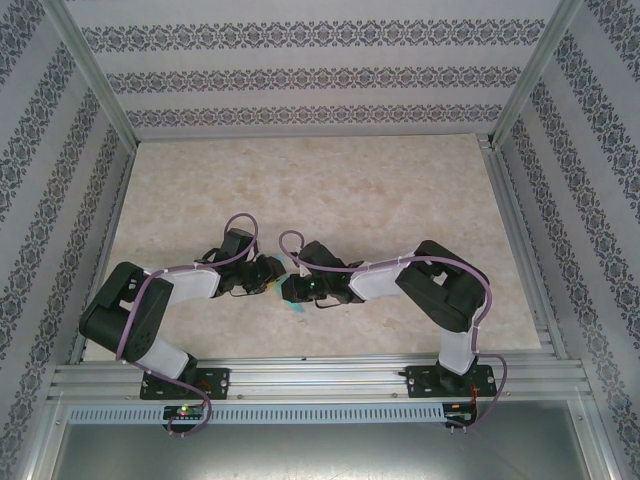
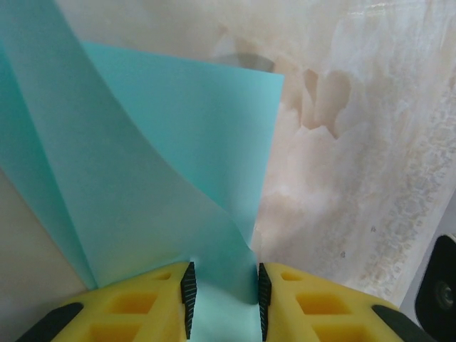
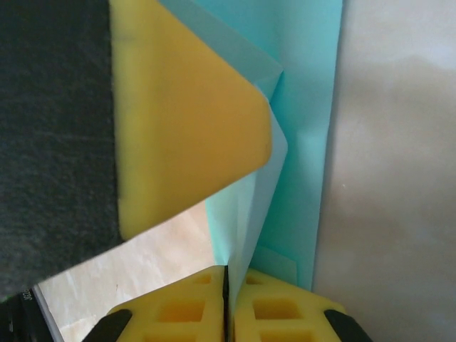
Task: Fold a paper plane with a square sheet of paper (pick it up from the middle)
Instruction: Fold the wing for the fifth time at the center of the table.
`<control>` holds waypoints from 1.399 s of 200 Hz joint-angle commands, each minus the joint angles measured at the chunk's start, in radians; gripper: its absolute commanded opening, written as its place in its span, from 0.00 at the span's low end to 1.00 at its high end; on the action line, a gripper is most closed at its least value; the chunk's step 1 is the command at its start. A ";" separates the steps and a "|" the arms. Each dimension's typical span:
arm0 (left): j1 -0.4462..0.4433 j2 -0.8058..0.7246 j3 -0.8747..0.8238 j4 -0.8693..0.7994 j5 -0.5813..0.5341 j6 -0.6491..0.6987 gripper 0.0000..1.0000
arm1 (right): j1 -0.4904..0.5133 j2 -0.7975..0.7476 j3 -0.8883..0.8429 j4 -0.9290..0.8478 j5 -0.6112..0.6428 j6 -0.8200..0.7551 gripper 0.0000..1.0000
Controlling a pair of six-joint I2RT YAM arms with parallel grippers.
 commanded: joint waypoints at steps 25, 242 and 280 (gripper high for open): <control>0.012 0.027 -0.014 -0.090 -0.085 0.035 0.32 | -0.007 -0.040 -0.007 -0.165 0.035 -0.026 0.18; 0.012 0.025 0.017 -0.183 -0.097 -0.002 0.32 | 0.058 -0.088 -0.025 -0.254 0.038 -0.070 0.12; 0.013 0.024 0.020 -0.188 -0.094 0.001 0.32 | 0.054 -0.152 -0.027 -0.250 0.037 -0.049 0.16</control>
